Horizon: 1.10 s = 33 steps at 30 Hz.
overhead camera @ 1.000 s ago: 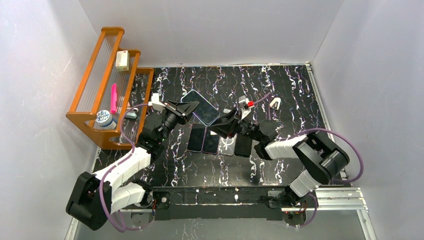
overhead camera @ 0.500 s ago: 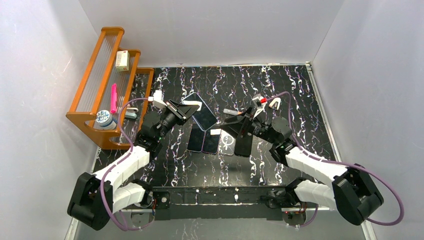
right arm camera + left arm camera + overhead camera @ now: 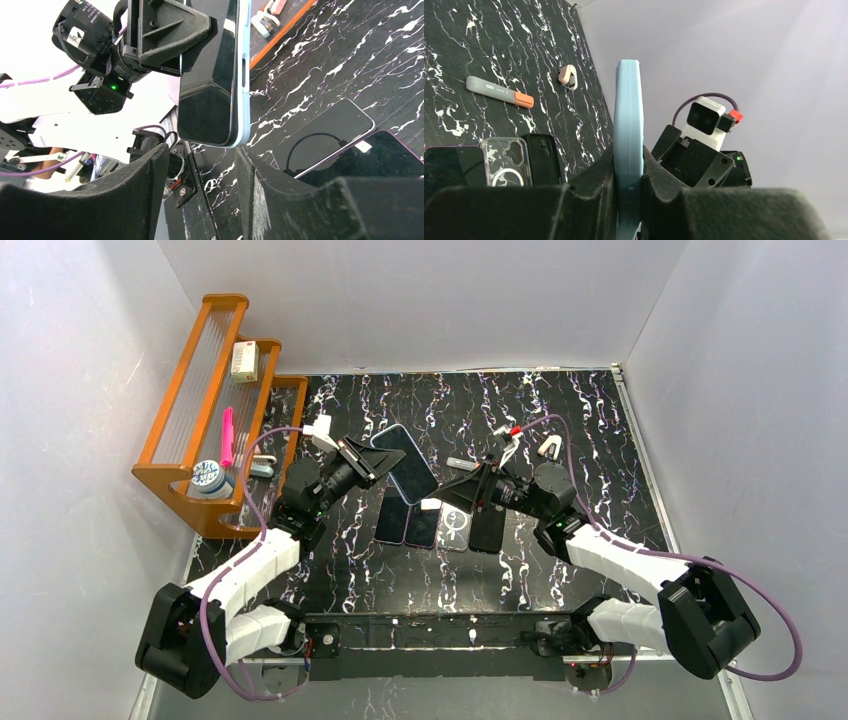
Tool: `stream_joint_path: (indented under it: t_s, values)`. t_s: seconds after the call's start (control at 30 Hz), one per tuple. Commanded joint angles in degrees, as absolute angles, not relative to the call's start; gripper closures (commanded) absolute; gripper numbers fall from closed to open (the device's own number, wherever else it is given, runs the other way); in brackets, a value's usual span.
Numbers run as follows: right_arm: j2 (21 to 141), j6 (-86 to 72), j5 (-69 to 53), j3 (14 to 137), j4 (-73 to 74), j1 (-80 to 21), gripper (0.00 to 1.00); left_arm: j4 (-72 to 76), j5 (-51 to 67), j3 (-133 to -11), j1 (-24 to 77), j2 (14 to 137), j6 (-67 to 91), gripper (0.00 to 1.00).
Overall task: Take the phone out of the phone case
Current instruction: Remove the phone case from the phone.
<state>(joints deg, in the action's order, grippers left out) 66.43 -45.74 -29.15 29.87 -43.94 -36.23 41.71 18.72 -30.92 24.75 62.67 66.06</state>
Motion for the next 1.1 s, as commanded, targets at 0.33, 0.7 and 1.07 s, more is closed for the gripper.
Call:
stream_joint_path:
  t_s: [0.33, 0.7, 1.07]
  values:
    - [69.02, -49.33, -32.22, 33.2, -50.83, -36.3, 0.43, 47.67, 22.75, -33.83, 24.53, 62.82, 65.92, 1.0]
    - [70.12, -50.98, -34.09, 34.04, -53.38, -36.24, 0.43, 48.43, 23.8, -33.75, 24.52, 63.32, 64.81, 1.0]
    - [70.92, -52.38, -35.2, 34.51, -54.9, -36.28, 0.43, 48.43, 24.04, -33.54, 24.65, 64.06, 62.77, 1.0]
